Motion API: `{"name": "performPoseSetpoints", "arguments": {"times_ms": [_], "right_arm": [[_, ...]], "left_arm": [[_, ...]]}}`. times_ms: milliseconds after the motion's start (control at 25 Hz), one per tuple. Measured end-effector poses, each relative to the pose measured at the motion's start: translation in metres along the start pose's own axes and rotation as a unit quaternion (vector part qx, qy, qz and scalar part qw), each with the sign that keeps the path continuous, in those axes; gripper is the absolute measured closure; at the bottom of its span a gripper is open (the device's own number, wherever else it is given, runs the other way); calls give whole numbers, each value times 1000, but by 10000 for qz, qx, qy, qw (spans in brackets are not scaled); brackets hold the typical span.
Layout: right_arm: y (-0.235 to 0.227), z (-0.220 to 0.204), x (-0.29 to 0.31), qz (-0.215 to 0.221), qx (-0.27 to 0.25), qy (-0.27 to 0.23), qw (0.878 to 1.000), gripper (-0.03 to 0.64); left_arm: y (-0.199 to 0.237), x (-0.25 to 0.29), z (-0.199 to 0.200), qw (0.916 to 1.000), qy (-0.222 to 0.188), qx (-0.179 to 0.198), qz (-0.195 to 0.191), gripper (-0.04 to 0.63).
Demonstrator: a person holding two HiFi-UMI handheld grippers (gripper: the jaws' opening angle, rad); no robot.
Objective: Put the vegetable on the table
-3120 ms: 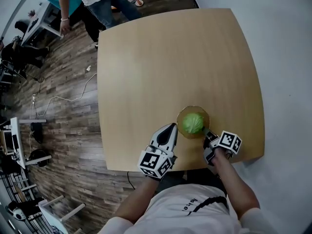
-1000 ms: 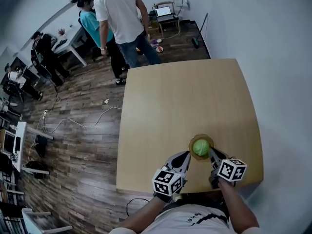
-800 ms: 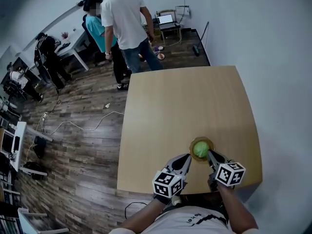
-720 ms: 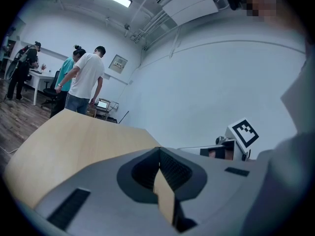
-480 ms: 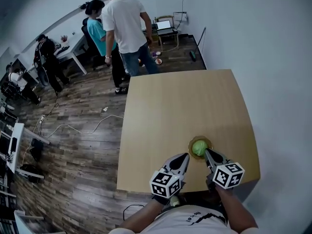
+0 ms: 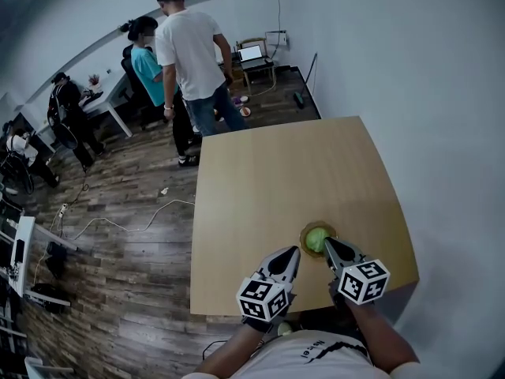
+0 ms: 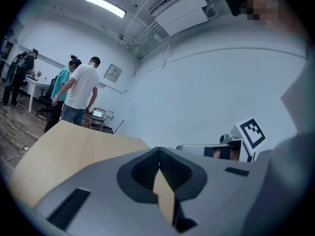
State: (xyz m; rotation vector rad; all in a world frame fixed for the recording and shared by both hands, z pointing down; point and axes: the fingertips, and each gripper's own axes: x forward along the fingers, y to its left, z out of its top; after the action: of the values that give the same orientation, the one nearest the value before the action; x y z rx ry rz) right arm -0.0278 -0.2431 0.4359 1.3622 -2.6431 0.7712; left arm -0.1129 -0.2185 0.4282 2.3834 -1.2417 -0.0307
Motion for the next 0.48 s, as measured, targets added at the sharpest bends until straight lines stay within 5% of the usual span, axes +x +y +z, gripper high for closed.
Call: {"name": "performPoseSetpoints", "arguments": {"times_ms": [480], "right_arm": [[5,-28,-10,-7,-63,20,10000,603]], "left_arm": [[-3,-15,-24,10000,-9,38,57,583]]}}
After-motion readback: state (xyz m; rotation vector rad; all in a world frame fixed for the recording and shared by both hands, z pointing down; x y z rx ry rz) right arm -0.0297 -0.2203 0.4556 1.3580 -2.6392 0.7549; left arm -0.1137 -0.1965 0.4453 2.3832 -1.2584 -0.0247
